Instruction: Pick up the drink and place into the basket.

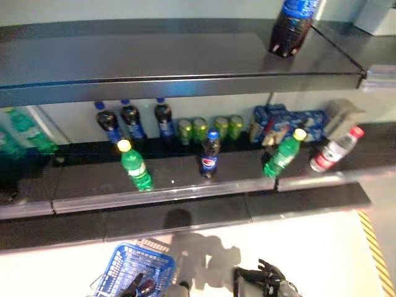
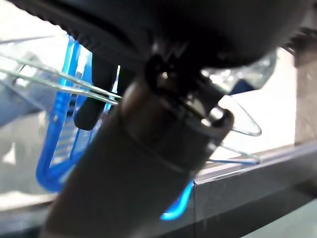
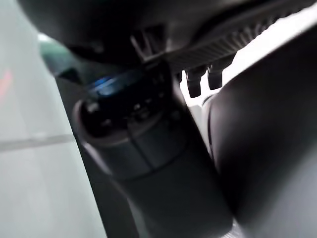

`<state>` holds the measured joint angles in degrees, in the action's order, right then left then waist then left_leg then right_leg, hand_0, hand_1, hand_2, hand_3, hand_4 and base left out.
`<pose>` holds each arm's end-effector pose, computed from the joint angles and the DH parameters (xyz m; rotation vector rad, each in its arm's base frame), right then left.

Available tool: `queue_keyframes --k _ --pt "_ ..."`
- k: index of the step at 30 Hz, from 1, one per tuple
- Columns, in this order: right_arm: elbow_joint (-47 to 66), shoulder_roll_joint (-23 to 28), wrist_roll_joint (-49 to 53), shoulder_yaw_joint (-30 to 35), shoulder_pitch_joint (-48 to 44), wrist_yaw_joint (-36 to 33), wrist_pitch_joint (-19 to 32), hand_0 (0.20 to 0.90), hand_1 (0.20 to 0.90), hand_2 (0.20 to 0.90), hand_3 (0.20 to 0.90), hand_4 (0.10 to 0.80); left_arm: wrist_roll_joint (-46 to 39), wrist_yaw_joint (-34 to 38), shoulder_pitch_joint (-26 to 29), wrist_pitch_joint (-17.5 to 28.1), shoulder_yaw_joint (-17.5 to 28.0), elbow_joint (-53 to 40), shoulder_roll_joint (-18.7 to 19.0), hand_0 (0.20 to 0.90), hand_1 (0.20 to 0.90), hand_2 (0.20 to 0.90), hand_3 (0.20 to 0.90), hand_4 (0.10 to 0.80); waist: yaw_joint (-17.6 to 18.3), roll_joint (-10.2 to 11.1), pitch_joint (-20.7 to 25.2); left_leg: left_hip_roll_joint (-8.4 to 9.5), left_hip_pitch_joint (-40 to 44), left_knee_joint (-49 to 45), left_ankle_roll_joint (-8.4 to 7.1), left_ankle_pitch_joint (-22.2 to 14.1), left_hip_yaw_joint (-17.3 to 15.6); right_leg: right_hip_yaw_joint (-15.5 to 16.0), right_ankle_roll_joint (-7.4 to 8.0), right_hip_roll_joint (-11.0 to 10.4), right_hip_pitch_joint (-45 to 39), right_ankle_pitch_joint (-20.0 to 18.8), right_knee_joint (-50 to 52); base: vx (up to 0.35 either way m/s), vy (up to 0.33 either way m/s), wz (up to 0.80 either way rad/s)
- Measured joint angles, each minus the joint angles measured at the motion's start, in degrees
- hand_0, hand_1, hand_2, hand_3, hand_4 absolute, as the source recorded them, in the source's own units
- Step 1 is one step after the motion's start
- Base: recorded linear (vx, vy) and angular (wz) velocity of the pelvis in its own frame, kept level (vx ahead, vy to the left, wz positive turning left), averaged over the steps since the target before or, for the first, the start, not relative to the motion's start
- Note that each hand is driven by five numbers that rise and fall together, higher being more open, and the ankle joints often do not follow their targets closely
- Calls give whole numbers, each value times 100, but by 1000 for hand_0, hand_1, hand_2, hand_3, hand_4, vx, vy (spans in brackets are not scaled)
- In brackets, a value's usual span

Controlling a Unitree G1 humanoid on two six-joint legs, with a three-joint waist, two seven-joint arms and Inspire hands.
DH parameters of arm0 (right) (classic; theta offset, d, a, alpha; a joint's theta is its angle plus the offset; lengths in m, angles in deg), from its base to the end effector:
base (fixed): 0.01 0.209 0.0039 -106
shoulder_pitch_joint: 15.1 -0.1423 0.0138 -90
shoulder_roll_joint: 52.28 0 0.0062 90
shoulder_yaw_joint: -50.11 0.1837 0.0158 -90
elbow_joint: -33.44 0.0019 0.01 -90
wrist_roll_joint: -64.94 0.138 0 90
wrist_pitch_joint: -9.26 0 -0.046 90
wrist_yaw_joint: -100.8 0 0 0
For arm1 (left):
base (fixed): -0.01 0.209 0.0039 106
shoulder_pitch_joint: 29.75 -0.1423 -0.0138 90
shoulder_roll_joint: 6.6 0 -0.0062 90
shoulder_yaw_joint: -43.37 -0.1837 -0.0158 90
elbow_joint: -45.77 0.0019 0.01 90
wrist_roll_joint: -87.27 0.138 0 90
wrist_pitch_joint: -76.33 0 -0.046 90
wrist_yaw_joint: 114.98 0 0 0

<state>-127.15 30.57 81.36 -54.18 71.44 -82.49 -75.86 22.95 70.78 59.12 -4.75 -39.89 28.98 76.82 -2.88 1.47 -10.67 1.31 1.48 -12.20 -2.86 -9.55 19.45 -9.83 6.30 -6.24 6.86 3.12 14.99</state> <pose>0.0956 -0.1862 -0.1165 -0.0803 1.0966 -0.0916 0.0573 0.2215 -0.1190 -0.7686 0.9272 1.0380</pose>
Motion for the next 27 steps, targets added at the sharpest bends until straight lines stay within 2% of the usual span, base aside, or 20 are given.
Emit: queue_keyframes --k 1,2,3,4,5,6,7,8,9,10,11,13,16,18,19,20,22,24,26,27 --pt "23 18 1 4 -55 0 -64 900 900 900 900 800 9 31 -72 26 -149 -152 31 300 300 300 200 100 -131 -71 -44 -253 87 -16 -163 -74 -38 183 14 232 -76 215 14 -192 -723 78" --pt "51 32 5 0 -67 0 -82 900 900 900 900 800 4 45 -143 94 -141 -144 -21 300 300 300 200 100 -174 -133 -20 -478 104 31 -239 -61 -66 381 -122 343 -96 226 -1 -224 -739 59" --pt "84 30 3 -22 -62 6 -129 900 900 900 900 800 -13 63 -303 260 -113 -127 0 300 300 300 200 100 -233 -185 32 -710 40 12 -325 26 -178 746 -309 432 -106 245 -18 -210 -517 35" --pt "83 28 3 -29 -40 16 -159 900 900 900 900 800 -18 65 -299 305 -89 -122 21 300 300 300 200 100 -279 -164 45 -789 26 26 -300 77 -218 838 -396 506 -96 263 -22 -198 -374 34" --pt "31 34 2 -36 -35 37 -214 900 900 900 900 800 -18 64 -331 388 -58 -120 58 300 300 300 200 100 -426 -90 45 -925 -42 61 -144 291 -347 959 -559 618 -65 238 -28 -376 -486 29" --pt "-33 43 4 -68 -13 38 -243 900 900 900 900 800 -17 67 -313 394 -52 -121 134 300 300 300 200 100 -513 -24 43 -1025 -91 135 -120 497 -482 1135 -678 660 -46 196 -86 -311 -368 38" --pt "-35 42 48 -21 26 31 -259 900 900 900 900 800 17 82 -312 404 -141 -93 130 300 300 300 200 100 -482 -25 34 -1043 -298 128 -171 742 -643 1330 -709 718 -76 157 -62 -410 -330 131" --pt "31 -34 274 95 179 14 -213 900 900 900 900 800 157 113 -86 376 -146 -11 297 300 300 300 200 100 -303 202 94 -950 -684 53 -286 1165 -1170 1699 -830 486 -6 130 -277 -305 -109 135" --pt "20 3 397 153 214 13 -223 900 900 900 900 800 243 109 -24 340 -172 -25 322 300 300 300 200 100 -330 294 87 -793 -633 143 -209 1197 -1351 1676 -904 455 46 95 -286 -332 -113 116" --pt "-37 53 386 144 187 22 -234 900 900 900 900 800 269 67 3 314 -298 -57 266 300 300 300 200 100 -317 330 96 -607 -655 -324 -8 888 -1892 1784 -1123 368 74 -55 -407 -304 -67 38" --pt "-33 87 379 139 144 24 -209 900 900 900 900 800 271 74 62 269 -350 32 188 300 300 300 200 100 -204 366 113 -419 -739 -688 131 655 -2210 1895 -1056 271 18 -156 -597 -235 -48 32" --pt "-34 122 380 174 117 39 -216 900 900 900 900 800 379 93 53 225 -411 109 137 300 300 300 200 100 10 391 129 -171 -449 -707 256 486 -2496 1982 -1130 214 48 -327 -748 -212 -23 35" --pt "32 89 403 407 214 49 -183 900 900 900 900 800 439 94 -8 49 -367 264 90 300 300 300 200 100 324 267 166 -104 -144 -521 315 136 -2704 2364 -1082 209 55 -517 -961 -127 58 37" --pt "92 168 405 451 258 55 -106 900 900 900 900 800 542 92 -108 10 -407 269 -20 300 300 300 200 100 460 52 225 -201 17 163 426 38 -2713 2628 -1001 267 101 -612 -973 -101 95 51" --pt "103 198 405 470 266 71 -88 900 900 900 900 800 611 89 -148 -9 -461 282 -42 300 300 300 200 100 489 -61 254 -249 84 512 304 -11 -2703 2644 -981 300 186 -622 -909 -106 103 63" --pt "85 191 407 510 268 69 -82 900 900 900 900 800 662 88 -217 -24 -578 296 -8 300 300 300 200 100 474 -27 337 -207 185 852 435 221 -2849 2418 -905 245 235 -603 -797 -70 68 58" --pt "65 197 405 518 358 58 -77 900 900 900 900 800 681 18 -371 -71 -593 286 -1 300 300 300 200 100 456 -59 477 -141 289 1130 390 439 -2828 2331 -785 238 243 -629 -835 -28 28 45" --pt "19 186 404 515 370 59 -77 900 900 900 900 800 678 -33 -538 -97 -579 286 -19 300 300 300 200 100 365 -116 541 -107 329 1169 420 473 -2855 2221 -753 204 227 -635 -863 -170 143 15" --pt "-18 166 400 507 441 32 -7 900 900 900 900 800 679 -68 -663 -112 -582 281 -54 300 300 300 200 100 273 -95 671 31 354 1242 422 567 -2761 2159 -723 187 240 -769 -865 -180 103 -7" --pt "-20 162 401 505 432 32 16 900 900 900 900 800 683 -71 -672 -114 -574 283 -62 300 300 300 200 100 283 -95 669 13 347 1281 436 597 -2746 2075 -692 214 283 -768 -848 -157 -43 -13"
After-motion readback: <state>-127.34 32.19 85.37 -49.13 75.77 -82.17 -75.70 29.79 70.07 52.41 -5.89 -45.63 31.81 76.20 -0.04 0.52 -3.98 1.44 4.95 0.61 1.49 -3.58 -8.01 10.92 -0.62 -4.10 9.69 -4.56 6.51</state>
